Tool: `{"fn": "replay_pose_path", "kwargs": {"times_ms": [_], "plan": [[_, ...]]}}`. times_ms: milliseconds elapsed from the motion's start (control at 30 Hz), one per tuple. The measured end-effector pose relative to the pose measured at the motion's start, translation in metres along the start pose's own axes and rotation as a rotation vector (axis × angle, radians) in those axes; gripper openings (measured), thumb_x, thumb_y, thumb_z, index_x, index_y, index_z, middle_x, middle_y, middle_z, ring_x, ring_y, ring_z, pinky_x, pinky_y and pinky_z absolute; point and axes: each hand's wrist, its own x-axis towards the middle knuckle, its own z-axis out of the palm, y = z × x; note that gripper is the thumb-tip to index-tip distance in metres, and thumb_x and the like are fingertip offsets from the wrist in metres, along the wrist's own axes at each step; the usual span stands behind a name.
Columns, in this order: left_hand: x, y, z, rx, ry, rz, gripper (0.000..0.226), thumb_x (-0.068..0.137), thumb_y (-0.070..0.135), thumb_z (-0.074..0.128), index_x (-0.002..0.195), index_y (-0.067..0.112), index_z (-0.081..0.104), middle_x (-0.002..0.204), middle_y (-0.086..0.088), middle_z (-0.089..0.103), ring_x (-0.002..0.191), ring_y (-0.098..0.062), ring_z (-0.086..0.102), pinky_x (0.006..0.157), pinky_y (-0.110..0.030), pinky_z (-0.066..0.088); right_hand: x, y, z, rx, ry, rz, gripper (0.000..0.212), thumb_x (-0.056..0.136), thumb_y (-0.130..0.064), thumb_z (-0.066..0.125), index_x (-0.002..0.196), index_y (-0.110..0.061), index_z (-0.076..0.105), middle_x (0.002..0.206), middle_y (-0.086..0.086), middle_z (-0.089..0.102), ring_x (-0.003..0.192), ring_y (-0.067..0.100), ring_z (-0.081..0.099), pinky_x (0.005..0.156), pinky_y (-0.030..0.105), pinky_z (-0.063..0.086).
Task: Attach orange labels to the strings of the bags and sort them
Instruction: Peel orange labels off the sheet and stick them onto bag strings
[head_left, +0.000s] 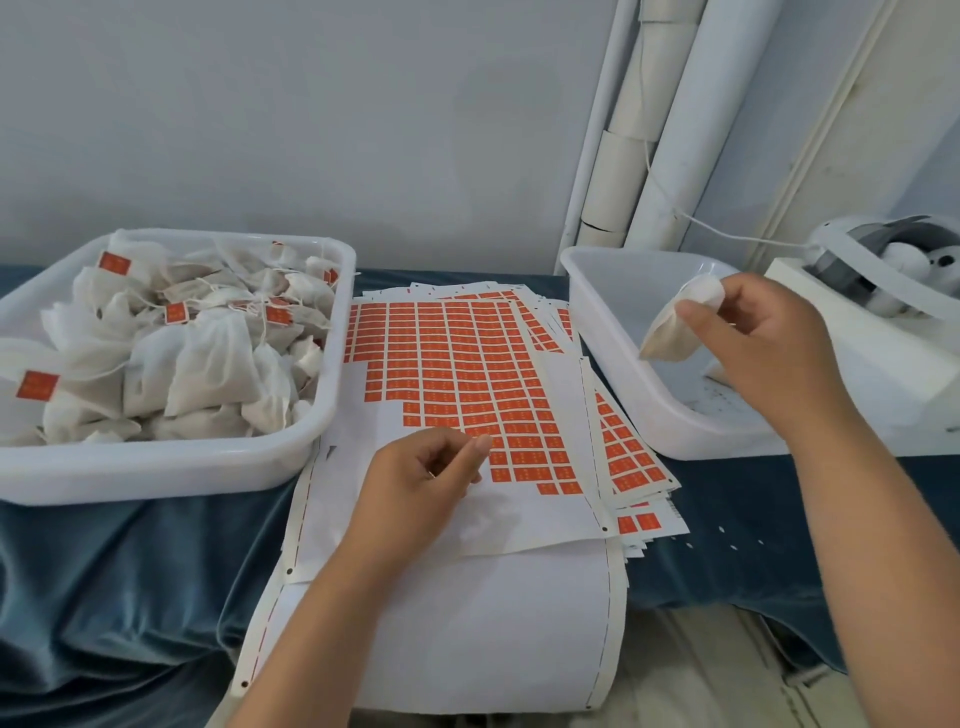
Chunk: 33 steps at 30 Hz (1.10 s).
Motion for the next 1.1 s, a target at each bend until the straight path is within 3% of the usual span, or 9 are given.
{"fn": "replay_pose_path", "kwargs": {"times_ms": [133,233,300,467,600,700,867,967,1100], "plan": [[-0.01,0.016,0.0,-0.097,0.001,0.103,0.029,0.088,0.059,0.067,0.104,0.036,0.076,0.095,0.019,0.077,0.091,-0.008,0.073,0.076,-0.017,0.058,-0.042,-0.035,0.015,0.147,-0.131,0.038,0.023,0.089,-0.052,0.072,0.096,-0.03,0.07,0.087,-0.019,0.071,0.077,-0.004,0.065,0.067,0.024,0.048],[-0.024,0.032,0.005,-0.142,-0.139,0.104,0.06,0.085,0.076,0.064,0.134,0.042,0.062,0.122,0.027,0.072,0.114,0.001,0.069,0.092,-0.017,0.058,-0.073,-0.051,0.038,0.178,-0.295,0.022,0.018,0.087,-0.054,0.072,0.092,-0.037,0.069,0.093,-0.025,0.072,0.088,-0.006,0.068,0.06,0.017,0.054],[-0.035,0.04,0.011,-0.158,-0.223,0.108,0.062,0.087,0.073,0.066,0.14,0.042,0.059,0.129,0.026,0.069,0.12,0.0,0.066,0.095,-0.017,0.057,-0.088,-0.056,0.048,0.238,-0.363,0.02,0.019,0.086,-0.055,0.074,0.093,-0.037,0.069,0.094,-0.024,0.073,0.091,-0.003,0.07,0.063,0.011,0.055],[-0.052,0.043,0.013,-0.339,-0.141,0.019,0.019,0.095,0.041,0.072,0.109,0.032,0.081,0.105,0.01,0.08,0.103,-0.014,0.074,0.087,-0.021,0.059,-0.104,-0.056,0.059,0.393,-0.47,0.099,0.038,0.074,-0.063,0.072,0.099,-0.035,0.068,0.104,-0.02,0.076,0.097,0.001,0.074,0.071,0.017,0.061],[-0.051,0.039,0.015,-0.395,-0.1,-0.045,0.015,0.101,0.036,0.065,0.104,0.031,0.078,0.105,0.006,0.077,0.103,-0.019,0.074,0.086,-0.03,0.063,-0.107,-0.056,0.062,0.518,-0.54,0.156,0.041,0.08,-0.062,0.071,0.109,-0.033,0.068,0.11,-0.015,0.076,0.103,0.008,0.074,0.08,0.026,0.063],[-0.05,0.033,0.017,-0.427,-0.105,-0.121,0.012,0.103,0.027,0.062,0.107,0.026,0.074,0.106,0.004,0.076,0.104,-0.022,0.075,0.083,-0.031,0.064,-0.108,-0.058,0.062,0.499,-0.533,0.146,0.026,0.09,-0.052,0.067,0.106,-0.031,0.07,0.103,-0.015,0.077,0.096,0.007,0.075,0.076,0.022,0.062],[-0.049,0.033,0.014,-0.318,-0.065,-0.008,0.031,0.088,0.056,0.068,0.102,0.03,0.074,0.097,0.01,0.076,0.095,-0.011,0.071,0.076,-0.016,0.056,-0.111,-0.057,0.061,0.351,-0.464,0.018,0.003,0.094,-0.037,0.074,0.093,-0.037,0.071,0.09,-0.014,0.075,0.087,0.008,0.073,0.073,0.017,0.06],[-0.048,0.029,0.017,-0.307,0.07,-0.014,0.015,0.095,0.044,0.069,0.106,0.035,0.07,0.089,0.014,0.074,0.086,-0.004,0.071,0.071,-0.013,0.055,-0.112,-0.058,0.063,0.382,-0.471,0.065,0.008,0.092,-0.037,0.077,0.092,-0.042,0.07,0.087,-0.01,0.076,0.082,0.011,0.073,0.065,0.018,0.06],[-0.053,0.027,0.025,-0.152,0.322,0.108,0.038,0.09,0.059,0.067,0.122,0.04,0.059,0.116,0.028,0.066,0.114,-0.002,0.065,0.092,-0.016,0.057,-0.113,-0.059,0.068,0.405,-0.416,0.138,0.021,0.091,-0.042,0.076,0.107,-0.044,0.063,0.082,-0.009,0.077,0.078,0.008,0.075,0.062,0.017,0.059]]}}
